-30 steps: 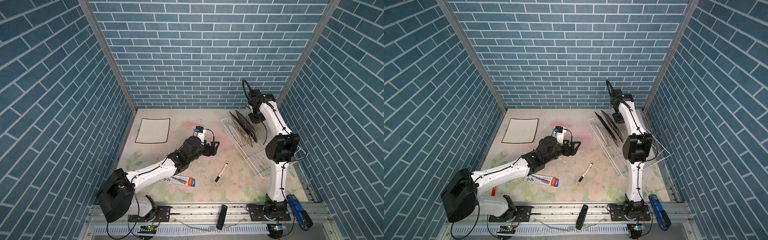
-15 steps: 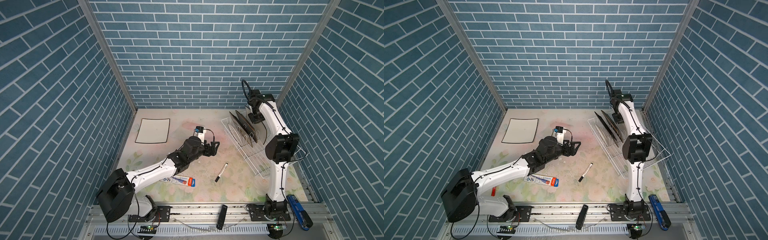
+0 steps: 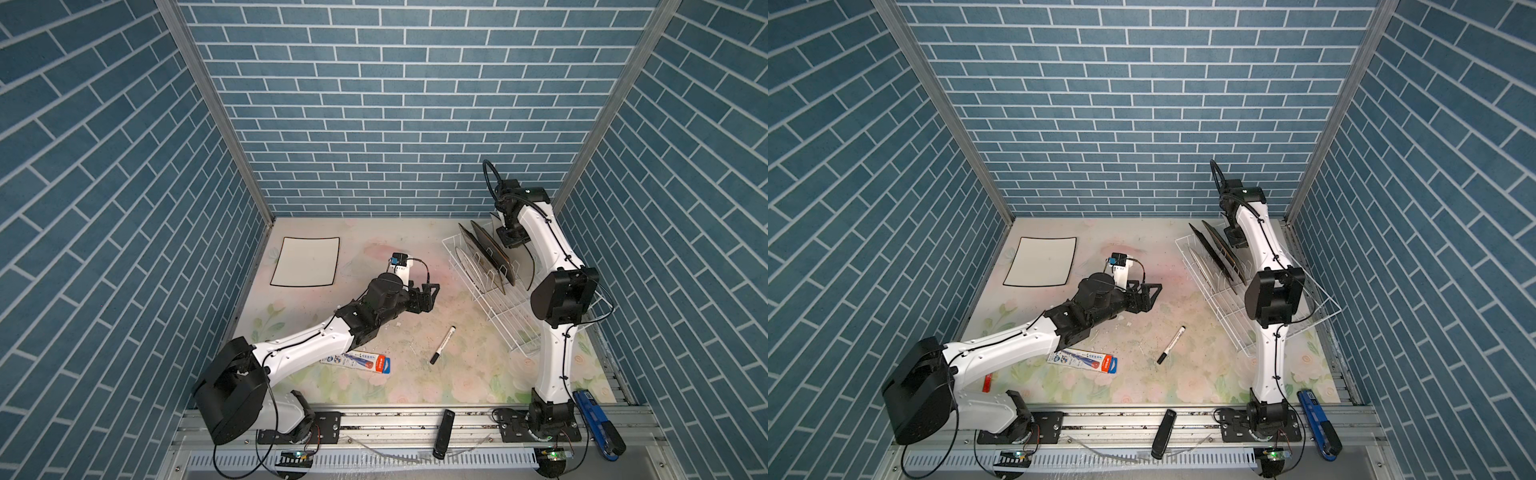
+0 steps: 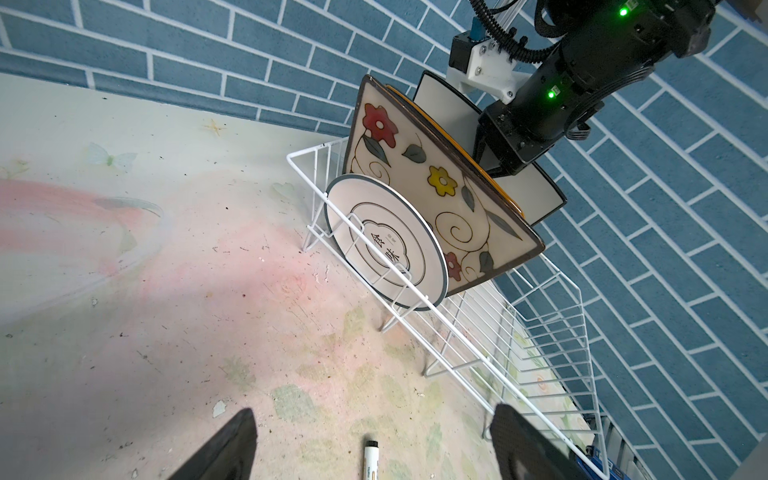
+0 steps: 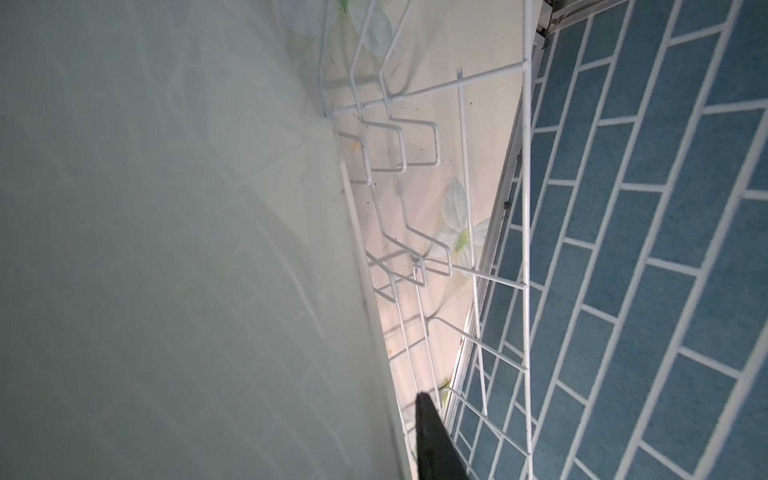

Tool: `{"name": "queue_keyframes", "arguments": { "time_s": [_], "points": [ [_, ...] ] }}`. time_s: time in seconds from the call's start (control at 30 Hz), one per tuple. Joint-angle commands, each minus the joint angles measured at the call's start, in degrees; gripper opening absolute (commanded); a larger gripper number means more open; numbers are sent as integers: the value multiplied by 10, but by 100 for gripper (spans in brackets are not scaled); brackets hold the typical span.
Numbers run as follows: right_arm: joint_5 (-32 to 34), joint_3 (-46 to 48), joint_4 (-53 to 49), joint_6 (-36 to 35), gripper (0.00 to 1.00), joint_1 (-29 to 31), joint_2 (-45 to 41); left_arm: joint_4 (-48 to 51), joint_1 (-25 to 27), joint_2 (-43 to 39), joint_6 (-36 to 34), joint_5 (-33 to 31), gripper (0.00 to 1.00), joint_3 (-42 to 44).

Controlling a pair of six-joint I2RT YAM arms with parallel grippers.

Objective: Unload the plates from the dish rack

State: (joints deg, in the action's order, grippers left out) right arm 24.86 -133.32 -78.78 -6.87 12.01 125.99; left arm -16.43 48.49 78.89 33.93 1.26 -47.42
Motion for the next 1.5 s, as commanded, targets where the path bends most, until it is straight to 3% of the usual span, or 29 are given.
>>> {"name": "queue_keyframes", "arguments": {
  "time_s": [0.0, 1.47],
  "points": [
    [-22, -6, -47, 4, 0, 14, -50, -3, 6, -1, 2, -5, 90, 7],
    [62, -4, -21, 0, 0, 46, -161, -5, 9, -20, 11, -14, 90, 29]
  ]
}}
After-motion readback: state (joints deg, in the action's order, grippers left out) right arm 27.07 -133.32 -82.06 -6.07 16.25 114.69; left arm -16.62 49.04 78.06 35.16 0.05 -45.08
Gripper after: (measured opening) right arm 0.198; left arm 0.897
